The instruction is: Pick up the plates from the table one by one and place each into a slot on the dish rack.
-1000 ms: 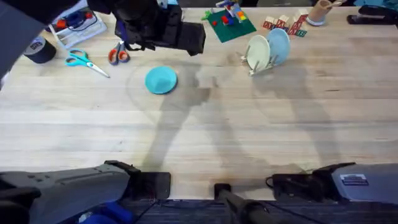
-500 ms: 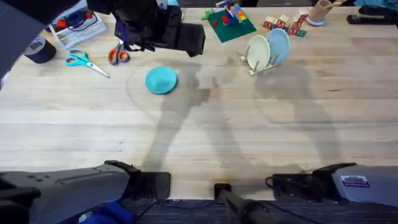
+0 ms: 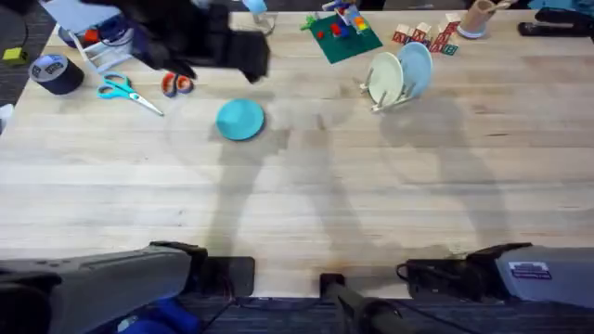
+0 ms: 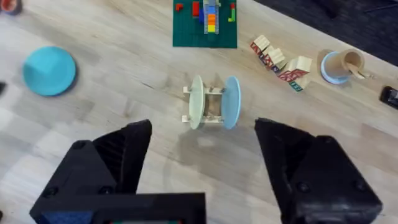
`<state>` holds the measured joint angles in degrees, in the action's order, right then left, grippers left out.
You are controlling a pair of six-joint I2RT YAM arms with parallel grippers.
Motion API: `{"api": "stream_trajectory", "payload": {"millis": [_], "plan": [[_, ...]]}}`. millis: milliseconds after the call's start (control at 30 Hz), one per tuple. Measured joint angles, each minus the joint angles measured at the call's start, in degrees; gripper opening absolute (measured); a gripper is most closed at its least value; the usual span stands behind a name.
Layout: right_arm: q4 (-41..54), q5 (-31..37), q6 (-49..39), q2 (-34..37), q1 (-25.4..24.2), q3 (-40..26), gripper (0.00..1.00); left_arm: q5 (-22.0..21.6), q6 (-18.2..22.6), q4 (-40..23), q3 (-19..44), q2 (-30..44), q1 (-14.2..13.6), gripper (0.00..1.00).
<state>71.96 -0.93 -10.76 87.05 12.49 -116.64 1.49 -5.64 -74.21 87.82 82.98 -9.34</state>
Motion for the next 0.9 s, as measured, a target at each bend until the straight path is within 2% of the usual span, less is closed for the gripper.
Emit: {"api": "stream_trajectory", "payload": {"millis": [100, 300, 433, 567, 700, 733, 800, 900], "plan": [[0.0, 0.0, 0.0, 0.0, 0.0, 0.0, 0.996, 1.6, 2.5, 0.5, 2.0, -0.1, 5.5, 0.983], [0.0, 0.0, 0.0, 0.0, 0.0, 0.0, 0.996, 10.8, 11.7, 0.5, 3.1, -0.5, 18.5, 0.983], [0.0, 0.0, 0.0, 0.0, 0.0, 0.0, 0.996, 15.3, 16.4, -0.2, 3.1, -0.5, 25.2, 0.983], [0.3, 0.0, 0.0, 0.0, 0.0, 0.0, 0.996, 18.9, 19.6, -0.2, 3.1, -0.5, 29.0, 0.984], [1.6, 0.0, 0.0, 0.0, 0.0, 0.0, 0.996, 20.7, 21.0, -0.8, 3.1, -0.5, 30.1, 0.979], [1.8, 0.0, 0.0, 0.0, 0.0, 0.0, 0.996, 21.3, 21.2, -0.8, 3.1, -0.5, 30.1, 0.954], [1.9, 0.0, 0.0, 0.0, 0.0, 0.0, 0.996, 22.7, 21.5, -0.8, 3.1, -0.5, 30.1, 0.785], [1.9, 0.0, 0.0, 0.0, 0.0, 0.0, 0.996, 24.5, 21.8, -0.7, 3.1, -0.5, 30.1, 0.338]]}}
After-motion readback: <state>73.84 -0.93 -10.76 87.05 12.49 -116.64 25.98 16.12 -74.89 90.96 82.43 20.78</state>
